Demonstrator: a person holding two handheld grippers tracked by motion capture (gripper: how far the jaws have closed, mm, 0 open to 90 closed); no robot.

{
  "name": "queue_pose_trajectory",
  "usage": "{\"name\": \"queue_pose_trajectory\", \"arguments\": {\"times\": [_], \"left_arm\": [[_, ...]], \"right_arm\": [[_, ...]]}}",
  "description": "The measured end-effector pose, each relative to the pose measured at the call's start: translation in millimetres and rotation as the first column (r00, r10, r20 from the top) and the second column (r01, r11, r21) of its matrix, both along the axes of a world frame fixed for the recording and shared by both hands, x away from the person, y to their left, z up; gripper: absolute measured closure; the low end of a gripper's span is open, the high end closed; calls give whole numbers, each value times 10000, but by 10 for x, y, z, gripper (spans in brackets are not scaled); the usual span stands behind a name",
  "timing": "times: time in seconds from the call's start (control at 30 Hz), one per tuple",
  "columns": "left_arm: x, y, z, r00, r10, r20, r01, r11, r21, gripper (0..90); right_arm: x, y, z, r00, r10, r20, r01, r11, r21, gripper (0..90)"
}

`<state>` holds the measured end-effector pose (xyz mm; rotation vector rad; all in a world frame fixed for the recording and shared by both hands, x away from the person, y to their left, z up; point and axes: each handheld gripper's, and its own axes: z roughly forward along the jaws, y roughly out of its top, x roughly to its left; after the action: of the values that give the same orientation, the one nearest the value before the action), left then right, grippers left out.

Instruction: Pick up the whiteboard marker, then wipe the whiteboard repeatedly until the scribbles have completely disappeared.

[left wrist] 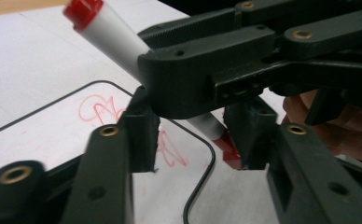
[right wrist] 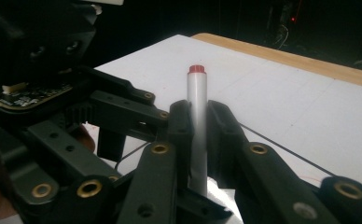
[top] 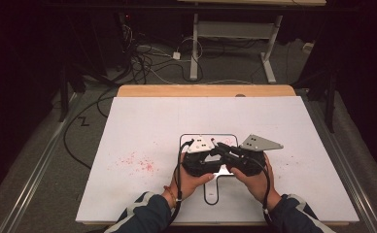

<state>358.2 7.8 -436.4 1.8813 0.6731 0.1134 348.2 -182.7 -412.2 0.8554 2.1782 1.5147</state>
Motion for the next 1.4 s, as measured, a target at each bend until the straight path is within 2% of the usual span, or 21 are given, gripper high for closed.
{"name": "queue_pose_trajectory", "arguments": {"times": [0.1, 0.17, 0.27, 0.37, 0.53, 0.57, 0.6, 0.63, 0.67, 0.73, 0.77, 0.8, 0.83, 0.9, 0.97, 1.07, 1.1, 1.17, 1.2, 1.27, 1.4], "left_arm": [[-1, 21, -1, 10000, 36, 65, -36, 10000, 52, 632], [-9, 30, -4, 9994, -9, 333, -4, 9992, 390, 680], [-14, 40, 3, 9983, 134, 572, -169, 9979, 620, 735], [1, 69, 2, 9978, 209, 635, -253, 9973, 695, 778], [30, 91, 2, 9954, 151, 942, -250, 9941, 1051, 784], [45, 98, -2, 9956, 150, 921, -243, 9947, 1001, 784], [57, 101, -1, 9956, 118, 925, -216, 9942, 1055, 784], [71, 108, -2, 9957, 109, 922, -196, 9954, 940, 784], [71, 108, -2, 9957, 109, 922, -196, 9954, 940, 784], [97, 110, -2, 9953, 173, 956, -269, 9946, 1002, 785], [128, 104, -4, 9946, 184, 1021, -291, 9941, 1044, 785], [128, 104, -4, 9946, 184, 1021, -291, 9941, 1044, 785], [159, 87, -7, 9926, 200, 1196, -346, 9920, 1216, 785], [179, 82, -8, 9926, 157, 1206, -301, 9925, 1185, 785], [218, 59, 0, 9911, 75, 1328, -250, 9912, 1303, 785], [311, -1, 40, 9879, -1, 1552, -196, 9918, 1260, 785], [393, -65, 65, 9862, -270, 1634, 68, 9924, 1232, 785], [431, -109, 79, 9848, -319, 1709, 85, 9906, 1363, 785], [469, -154, 95, 9831, -378, 1790, 100, 9881, 1536, 785], [559, -227, 112, 9830, -511, 1762, 227, 9870, 1594, 785], [735, -359, 72, 9848, -549, 1647, 250, 9837, 1782, 785]], "right_arm": [[-15, 7, 6, 9999, -18, 156, 19, 9999, -106, 814], [-26, -2, 26, 9994, -128, 318, 129, 9999, -15, 814], [-39, -12, 44, 9992, -102, 386, 99, 9999, 73, 812], [-53, -19, 42, 9992, -64, 402, 59, 9999, 138, 809], [-41, -10, 31, 9997, -61, 237, 59, 10000, 73, 804], [-29, -9, 28, 9997, 3, 239, -3, 10000, 13, 790], [-27, -6, 29, 9999, -7, 107, 7, 10000, -13, 735], [-29, -16, 31, 9999, -119, 123, 119, 9999, -3, 658], [-29, -16, 31, 9999, -119, 123, 119, 9999, -3, 658], [-42, -83, 66, 9996, -211, 185, 210, 9998, 56, 634], [-75, -200, 121, 9991, -225, 356, 218, 9996, 183, 569], [-100, -271, 143, 9982, -266, 530, 262, 9996, 79, 539], [-122, -339, 155, 9965, -319, 767, 331, 9994, -140, 508], [-172, -479, 139, 9921, -457, 1166, 539, 9963, -674, 468], [-209, -627, 83, 9902, -525, 1296, 672, 9914, -1124, 431], [-250, -854, -30, 9909, -670, 1170, 854, 9833, -1605, 409], [-261, -925, -69, 9913, -760, 1078, 933, 9817, -1658, 403], [-278, -1039, -137, 9928, -935, 747, 1055, 9785, -1771, 397], [-278, -1039, -137, 9928, -935, 747, 1055, 9785, -1771, 397], [-292, -1148, -195, 9941, -958, 518, 1032, 9806, -1669, 382], [-276, -1150, -221, 9946, -930, 454, 992, 9819, -1611, 371]]}}
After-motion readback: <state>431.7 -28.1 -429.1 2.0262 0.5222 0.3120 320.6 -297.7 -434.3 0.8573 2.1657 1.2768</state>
